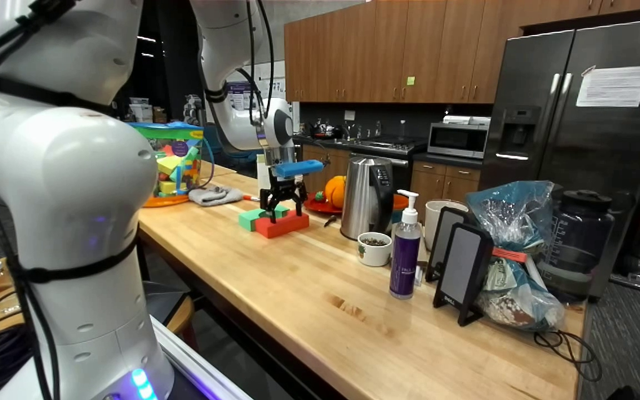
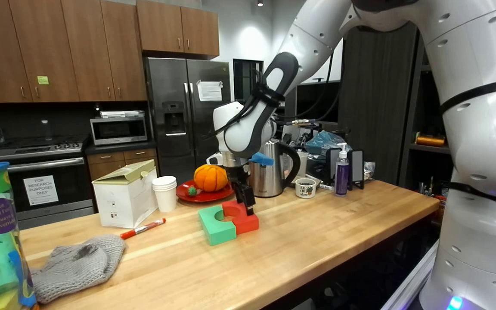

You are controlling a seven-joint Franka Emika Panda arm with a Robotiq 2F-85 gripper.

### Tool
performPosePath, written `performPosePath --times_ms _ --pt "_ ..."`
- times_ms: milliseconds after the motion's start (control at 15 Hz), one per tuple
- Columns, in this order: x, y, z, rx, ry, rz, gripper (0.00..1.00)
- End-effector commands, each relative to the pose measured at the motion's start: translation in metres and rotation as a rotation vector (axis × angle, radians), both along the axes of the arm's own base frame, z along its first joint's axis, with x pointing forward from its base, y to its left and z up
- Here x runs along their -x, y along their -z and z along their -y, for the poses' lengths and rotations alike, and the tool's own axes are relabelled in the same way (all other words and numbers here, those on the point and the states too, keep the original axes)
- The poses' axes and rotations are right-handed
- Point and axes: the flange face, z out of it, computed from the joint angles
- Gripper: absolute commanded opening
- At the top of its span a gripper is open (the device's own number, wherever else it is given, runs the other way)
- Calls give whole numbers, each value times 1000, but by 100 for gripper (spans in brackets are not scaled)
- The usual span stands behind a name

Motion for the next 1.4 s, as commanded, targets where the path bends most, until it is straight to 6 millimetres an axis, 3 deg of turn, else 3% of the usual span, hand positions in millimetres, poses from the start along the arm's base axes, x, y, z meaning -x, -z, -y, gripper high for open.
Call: performPosePath --times_ms 0,1333 --pt "1 40 6 15 -57 -84 100" --pt "6 46 -20 70 -169 -59 100"
